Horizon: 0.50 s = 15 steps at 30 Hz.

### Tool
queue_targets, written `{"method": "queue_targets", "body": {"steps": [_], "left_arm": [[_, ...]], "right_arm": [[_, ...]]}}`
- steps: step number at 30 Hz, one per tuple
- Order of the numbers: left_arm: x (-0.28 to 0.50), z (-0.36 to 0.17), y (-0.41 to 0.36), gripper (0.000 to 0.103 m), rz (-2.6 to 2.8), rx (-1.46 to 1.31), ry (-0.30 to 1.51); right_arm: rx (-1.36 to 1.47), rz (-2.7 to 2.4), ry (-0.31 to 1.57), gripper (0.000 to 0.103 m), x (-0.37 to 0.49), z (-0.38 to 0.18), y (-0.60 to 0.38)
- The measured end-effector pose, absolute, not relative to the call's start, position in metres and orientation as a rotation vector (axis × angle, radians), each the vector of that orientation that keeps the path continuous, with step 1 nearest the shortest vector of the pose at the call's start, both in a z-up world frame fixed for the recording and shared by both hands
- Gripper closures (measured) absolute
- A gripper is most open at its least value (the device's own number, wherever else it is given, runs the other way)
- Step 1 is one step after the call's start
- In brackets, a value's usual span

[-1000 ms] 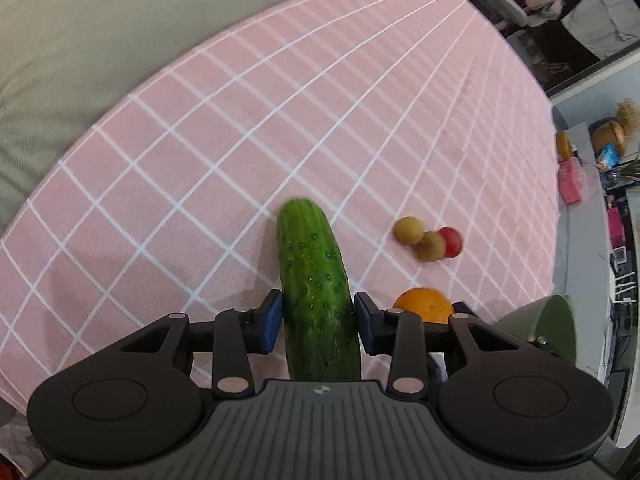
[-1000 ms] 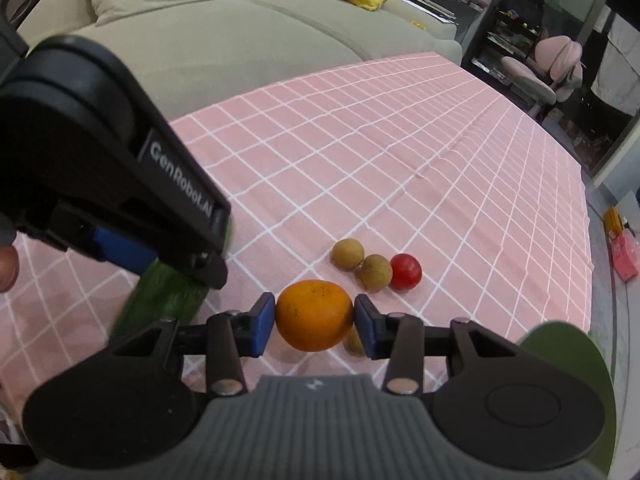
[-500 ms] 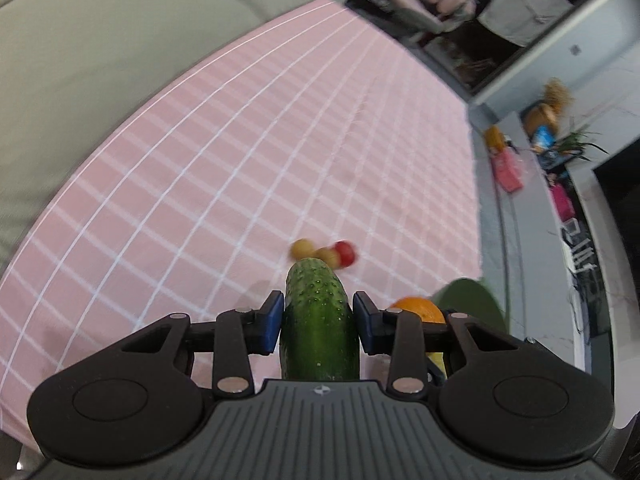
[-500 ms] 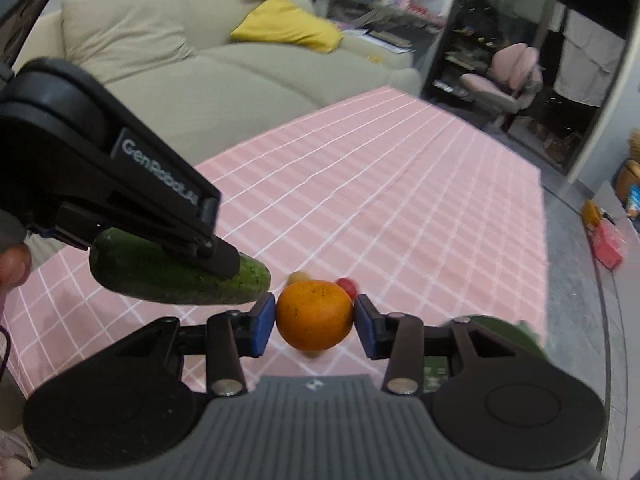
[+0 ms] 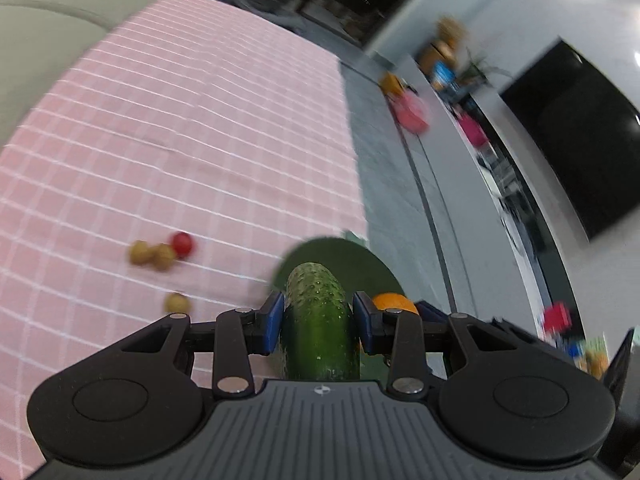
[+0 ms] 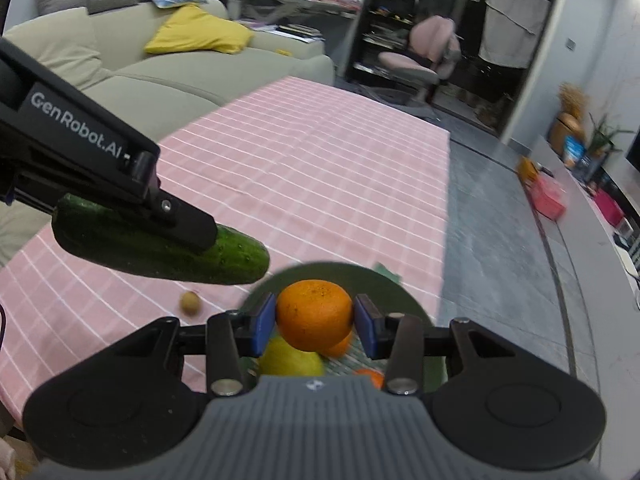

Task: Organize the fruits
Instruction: 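Lower the cucumber and orange into the green colander and open both tools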

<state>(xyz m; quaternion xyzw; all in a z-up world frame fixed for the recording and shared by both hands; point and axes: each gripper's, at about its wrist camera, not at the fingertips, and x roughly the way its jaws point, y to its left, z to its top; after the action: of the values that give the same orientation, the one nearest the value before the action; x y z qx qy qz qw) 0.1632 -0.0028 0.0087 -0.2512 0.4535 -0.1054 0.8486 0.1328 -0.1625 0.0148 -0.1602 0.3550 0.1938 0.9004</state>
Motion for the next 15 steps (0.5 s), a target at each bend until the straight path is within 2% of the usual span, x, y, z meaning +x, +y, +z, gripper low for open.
{"method": "queue_targets", "body": {"steps": [9,15], "left_arm": [[0.191,-0.03,-0.051,0.061,-0.345,-0.456,1.125],[0.203,-0.043,-0.056,0.061,-0.373,-0.472,1.16]], "right_arm": [[-0.343,0.368,0.818,0.063,0.149,-0.012,-0.193],[-0.347,0.355,0.844,0.063,0.162,-0.027,-0.201]]}}
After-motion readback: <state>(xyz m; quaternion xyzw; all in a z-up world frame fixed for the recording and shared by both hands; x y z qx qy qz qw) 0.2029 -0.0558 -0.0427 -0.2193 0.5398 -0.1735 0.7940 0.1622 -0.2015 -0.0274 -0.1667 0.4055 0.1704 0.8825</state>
